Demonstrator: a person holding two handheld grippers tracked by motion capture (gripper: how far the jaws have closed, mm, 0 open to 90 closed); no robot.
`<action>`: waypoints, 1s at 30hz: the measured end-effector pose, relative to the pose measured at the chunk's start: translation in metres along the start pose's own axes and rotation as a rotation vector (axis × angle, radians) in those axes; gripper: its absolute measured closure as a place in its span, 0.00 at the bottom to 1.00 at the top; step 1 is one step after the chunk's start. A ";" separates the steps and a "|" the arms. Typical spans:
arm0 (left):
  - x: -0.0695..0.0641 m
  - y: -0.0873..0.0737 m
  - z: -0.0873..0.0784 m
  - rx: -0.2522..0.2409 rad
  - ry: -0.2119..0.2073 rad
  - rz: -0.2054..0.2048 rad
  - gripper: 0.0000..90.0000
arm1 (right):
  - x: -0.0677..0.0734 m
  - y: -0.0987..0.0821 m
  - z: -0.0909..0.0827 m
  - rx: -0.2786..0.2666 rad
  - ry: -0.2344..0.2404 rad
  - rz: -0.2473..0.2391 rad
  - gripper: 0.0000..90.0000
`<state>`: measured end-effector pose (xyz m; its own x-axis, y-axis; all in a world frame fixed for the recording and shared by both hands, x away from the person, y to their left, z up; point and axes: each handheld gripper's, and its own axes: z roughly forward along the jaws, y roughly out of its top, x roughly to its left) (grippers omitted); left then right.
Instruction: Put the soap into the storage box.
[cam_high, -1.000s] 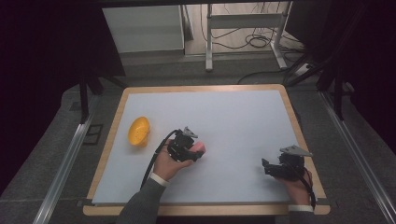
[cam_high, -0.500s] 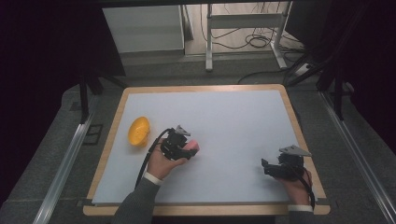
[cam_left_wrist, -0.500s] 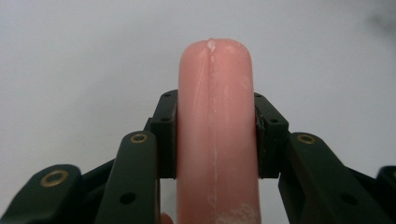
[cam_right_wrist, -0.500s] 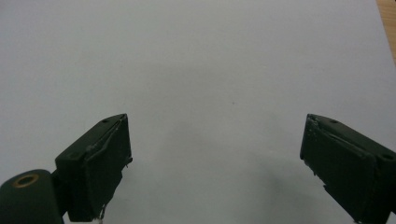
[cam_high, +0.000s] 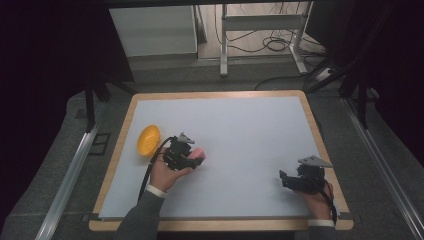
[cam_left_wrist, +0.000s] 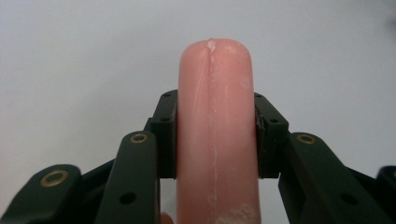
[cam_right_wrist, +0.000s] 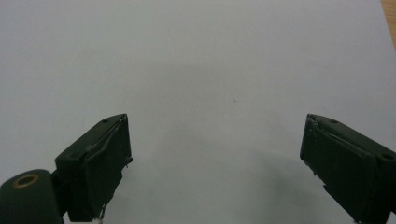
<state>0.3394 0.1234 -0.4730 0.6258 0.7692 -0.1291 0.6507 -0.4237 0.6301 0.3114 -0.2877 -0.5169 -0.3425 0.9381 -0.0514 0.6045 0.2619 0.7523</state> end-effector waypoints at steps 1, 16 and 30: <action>0.001 0.000 -0.001 -0.003 0.002 -0.004 0.67 | 0.000 0.000 0.000 0.001 0.002 0.000 0.09; 0.019 -0.001 -0.019 -0.028 0.028 -0.033 0.67 | 0.000 0.000 0.000 -0.002 -0.005 0.001 0.09; 0.036 -0.004 -0.034 -0.050 0.060 -0.061 0.67 | 0.000 0.000 -0.002 -0.013 -0.003 0.000 0.09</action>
<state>0.3449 0.1695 -0.4542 0.5580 0.8206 -0.1233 0.6636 -0.3521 0.6600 0.3106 -0.2881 -0.5155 -0.3402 0.9388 -0.0536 0.5947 0.2590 0.7611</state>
